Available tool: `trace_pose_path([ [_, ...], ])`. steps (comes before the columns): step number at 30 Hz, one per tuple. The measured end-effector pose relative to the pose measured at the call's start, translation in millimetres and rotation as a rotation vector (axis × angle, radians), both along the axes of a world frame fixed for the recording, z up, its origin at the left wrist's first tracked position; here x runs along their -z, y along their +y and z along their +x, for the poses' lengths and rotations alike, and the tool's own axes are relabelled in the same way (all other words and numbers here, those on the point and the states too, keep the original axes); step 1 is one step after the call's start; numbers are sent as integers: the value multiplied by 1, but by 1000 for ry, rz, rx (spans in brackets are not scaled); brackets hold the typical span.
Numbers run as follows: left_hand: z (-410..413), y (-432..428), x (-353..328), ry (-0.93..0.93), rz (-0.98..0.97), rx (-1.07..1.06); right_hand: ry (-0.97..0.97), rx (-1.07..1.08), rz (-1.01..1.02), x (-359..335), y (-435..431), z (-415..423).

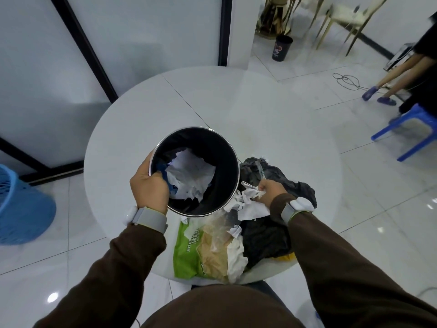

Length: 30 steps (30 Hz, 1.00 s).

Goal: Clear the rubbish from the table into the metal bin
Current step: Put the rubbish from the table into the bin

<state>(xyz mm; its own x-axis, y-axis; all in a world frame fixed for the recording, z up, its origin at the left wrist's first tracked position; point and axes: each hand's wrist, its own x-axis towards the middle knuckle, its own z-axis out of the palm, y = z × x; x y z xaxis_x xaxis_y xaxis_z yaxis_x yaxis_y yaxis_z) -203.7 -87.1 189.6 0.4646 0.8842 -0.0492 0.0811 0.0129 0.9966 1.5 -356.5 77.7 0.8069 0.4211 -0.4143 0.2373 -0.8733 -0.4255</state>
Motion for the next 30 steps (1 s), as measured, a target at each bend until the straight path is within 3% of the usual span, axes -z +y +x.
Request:
trace_pose_path([
  [11, -5, -2, -3, 0, 10, 22, -327, 104, 584, -92, 13, -31],
  [14, -8, -4, -10, -12, 12, 13, -400, -80, 693, -125, 34, -46],
  [18, -14, -3, -18, -20, 16, -3, -308, -376, 830, -152, 70, -75],
  [24, -22, -1, -19, 7, 38, -23, -271, -707, 643, -152, 127, -105],
  [30, -31, 1, -20, 0, 49, -35, -208, -665, 20, -123, 178, -105],
])
